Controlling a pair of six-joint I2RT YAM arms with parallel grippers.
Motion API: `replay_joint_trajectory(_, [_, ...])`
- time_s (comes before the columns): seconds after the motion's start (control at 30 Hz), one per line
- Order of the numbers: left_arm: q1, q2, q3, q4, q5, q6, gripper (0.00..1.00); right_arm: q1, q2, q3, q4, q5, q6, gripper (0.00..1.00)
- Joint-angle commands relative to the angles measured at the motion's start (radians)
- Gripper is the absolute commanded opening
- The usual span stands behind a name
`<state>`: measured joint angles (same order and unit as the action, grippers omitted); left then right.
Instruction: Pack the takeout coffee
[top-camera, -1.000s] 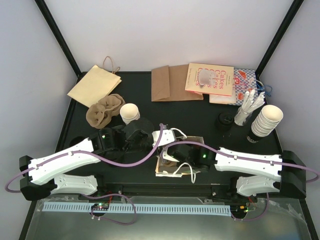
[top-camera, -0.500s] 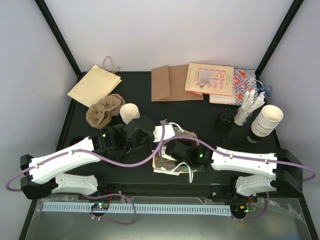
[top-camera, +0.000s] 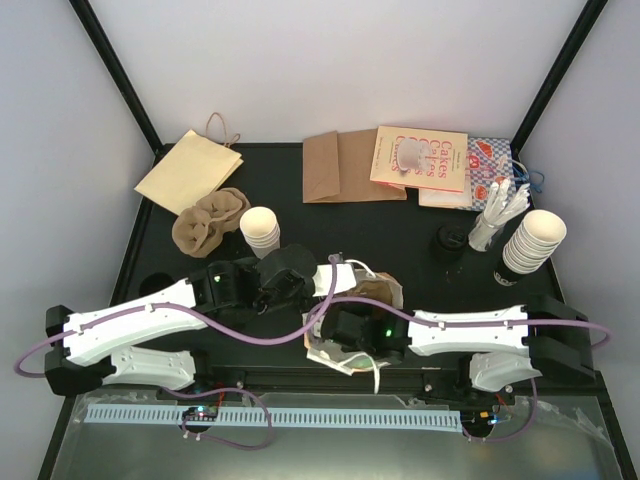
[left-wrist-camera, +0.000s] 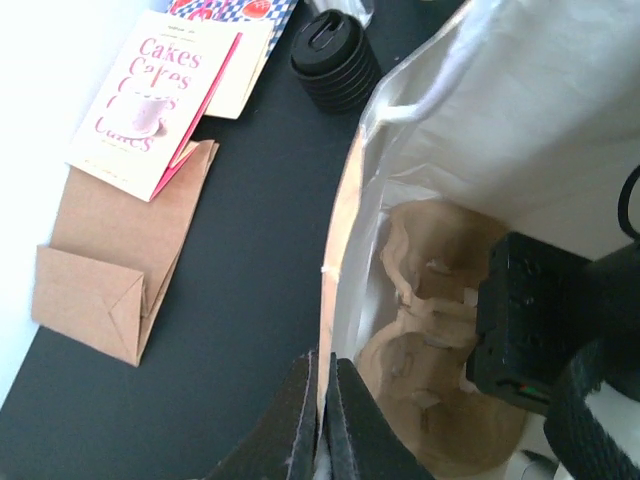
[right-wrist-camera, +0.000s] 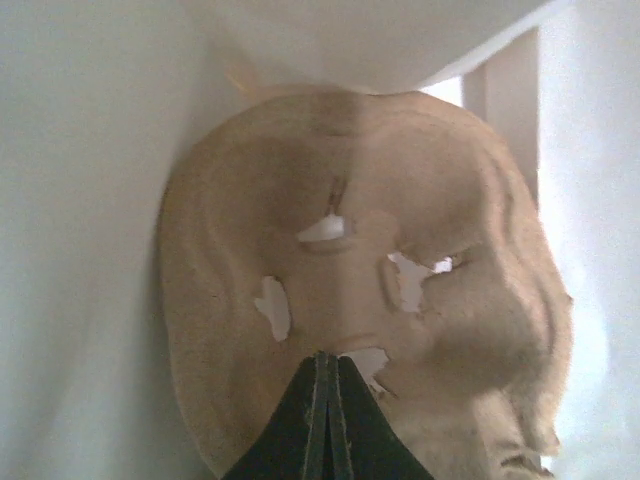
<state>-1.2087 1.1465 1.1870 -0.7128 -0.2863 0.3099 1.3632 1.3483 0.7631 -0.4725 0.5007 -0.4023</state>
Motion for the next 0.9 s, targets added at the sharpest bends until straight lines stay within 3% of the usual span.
replay_joint_trajectory(0.0, [-0.008, -0.010, -0.017, 0.004, 0.044, -0.035, 0.02, 0.053, 0.023, -0.022, 0.021, 0.005, 0.086, 0.01])
replay_joint_trajectory(0.17, [-0.028, -0.038, -0.031, 0.003, 0.113, -0.042, 0.02, 0.055, -0.034, -0.018, 0.016, 0.069, 0.095, 0.01])
replay_joint_trajectory(0.47, [-0.078, -0.056, -0.069, -0.008, 0.089, -0.088, 0.02, 0.039, -0.025, -0.023, 0.034, 0.202, 0.082, 0.01])
replay_joint_trajectory(0.87, [-0.088, -0.070, 0.003, -0.005, -0.062, -0.070, 0.02, 0.032, 0.094, 0.021, -0.098, -0.029, 0.140, 0.01])
